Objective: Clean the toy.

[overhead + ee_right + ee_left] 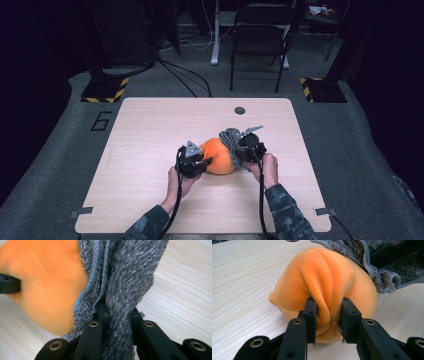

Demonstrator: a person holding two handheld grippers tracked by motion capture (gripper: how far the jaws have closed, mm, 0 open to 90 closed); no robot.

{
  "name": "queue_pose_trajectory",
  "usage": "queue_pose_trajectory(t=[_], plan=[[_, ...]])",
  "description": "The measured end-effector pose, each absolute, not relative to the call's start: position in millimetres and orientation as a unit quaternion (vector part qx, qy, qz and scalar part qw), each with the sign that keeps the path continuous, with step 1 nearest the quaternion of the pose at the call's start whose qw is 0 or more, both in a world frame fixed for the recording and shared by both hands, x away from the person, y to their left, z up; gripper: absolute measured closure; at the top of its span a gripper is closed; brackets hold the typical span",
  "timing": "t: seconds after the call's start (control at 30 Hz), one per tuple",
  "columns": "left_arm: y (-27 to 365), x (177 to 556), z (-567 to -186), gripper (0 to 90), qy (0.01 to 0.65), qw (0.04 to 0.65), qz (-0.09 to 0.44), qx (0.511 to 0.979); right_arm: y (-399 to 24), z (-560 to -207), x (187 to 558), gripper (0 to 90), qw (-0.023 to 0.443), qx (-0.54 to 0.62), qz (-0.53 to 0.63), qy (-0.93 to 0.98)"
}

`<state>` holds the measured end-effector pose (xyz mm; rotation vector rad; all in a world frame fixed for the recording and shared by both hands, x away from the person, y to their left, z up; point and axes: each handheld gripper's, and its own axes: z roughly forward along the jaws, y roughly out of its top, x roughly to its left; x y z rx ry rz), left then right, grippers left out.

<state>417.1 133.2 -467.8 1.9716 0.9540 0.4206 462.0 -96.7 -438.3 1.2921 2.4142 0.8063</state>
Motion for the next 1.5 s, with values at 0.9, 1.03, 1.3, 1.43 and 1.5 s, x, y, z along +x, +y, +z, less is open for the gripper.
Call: queue_pose_trajectory(t=[0.9,1.03,1.3,1.43,1.5], plan=[[137.2,419.8,-470.3,63.6,0.392,0.444,0.172,0.787,-81.9,-421.7,452.7,79.4,0.147,0.422,0.292,0.846],[139.7,420.5,-468.0,53.0,0.392,0.447,0.167,0.787,-81.9,-430.0,455.1,79.4,0.155,0.426,0.282,0.845],[143.2,420.1,-462.0,33.8,0.383,0.436,0.176,0.795,-88.4,-434.4,458.2,79.4,0.153,0.434,0.285,0.841],[142.5,423.6,-466.1,31.7,0.376,0.434,0.166,0.802,-91.0,-435.3,460.3,79.4,0.151,0.438,0.282,0.840],[141.4,425.2,-470.7,35.4,0.370,0.440,0.154,0.803,-92.1,-436.8,461.5,79.4,0.153,0.440,0.283,0.838]])
